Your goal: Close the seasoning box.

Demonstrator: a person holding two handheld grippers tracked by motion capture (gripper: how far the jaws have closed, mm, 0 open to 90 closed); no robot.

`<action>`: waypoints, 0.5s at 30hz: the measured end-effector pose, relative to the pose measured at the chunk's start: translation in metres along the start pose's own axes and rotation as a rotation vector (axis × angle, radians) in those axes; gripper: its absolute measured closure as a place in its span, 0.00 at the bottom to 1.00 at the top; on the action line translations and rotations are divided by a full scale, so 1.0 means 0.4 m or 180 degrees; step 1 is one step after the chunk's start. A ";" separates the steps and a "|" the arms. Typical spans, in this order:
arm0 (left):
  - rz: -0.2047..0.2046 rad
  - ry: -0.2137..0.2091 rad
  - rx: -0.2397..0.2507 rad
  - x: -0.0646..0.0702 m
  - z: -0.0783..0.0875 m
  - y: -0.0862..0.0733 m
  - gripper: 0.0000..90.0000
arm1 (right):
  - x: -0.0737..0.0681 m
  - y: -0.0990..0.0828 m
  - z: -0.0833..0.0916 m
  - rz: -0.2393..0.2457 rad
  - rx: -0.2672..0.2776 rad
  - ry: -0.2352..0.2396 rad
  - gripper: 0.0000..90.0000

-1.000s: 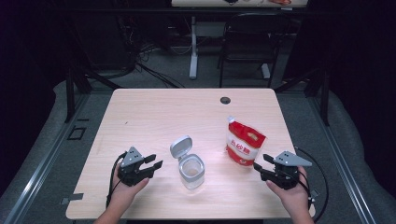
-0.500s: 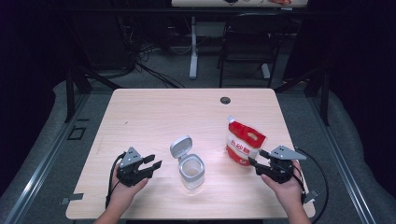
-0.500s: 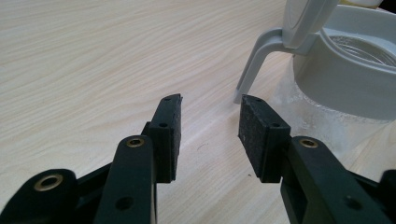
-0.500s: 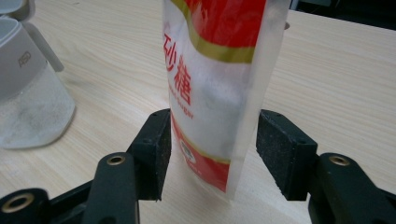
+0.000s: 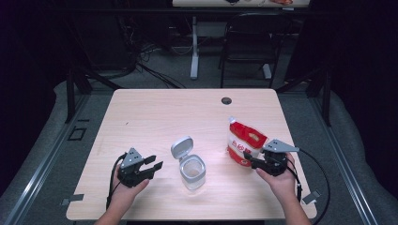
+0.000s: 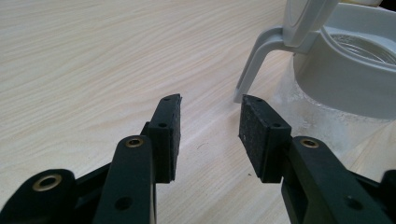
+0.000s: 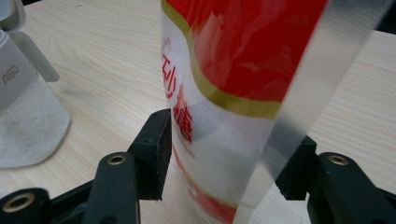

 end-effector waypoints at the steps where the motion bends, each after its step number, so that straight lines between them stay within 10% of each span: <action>1: -0.0002 -0.0007 -0.0011 0.000 0.001 -0.001 0.66 | 0.000 0.000 0.000 0.0000 0.0000 0.0000 0.51; 15: -0.0001 -0.0012 -0.0023 -0.001 0.000 -0.003 0.66 | -0.001 0.003 -0.033 -0.0040 0.0076 0.0106 0.48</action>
Point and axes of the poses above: each handheld gripper's, and its own axes: z roughly backward along the jaws, y roughly out of its top, x roughly to its right, the point moved 10 cm from there along -z, roughly forward along the jaws, and after that the axes turned 6 degrees about -y, right-handed, at the moved point
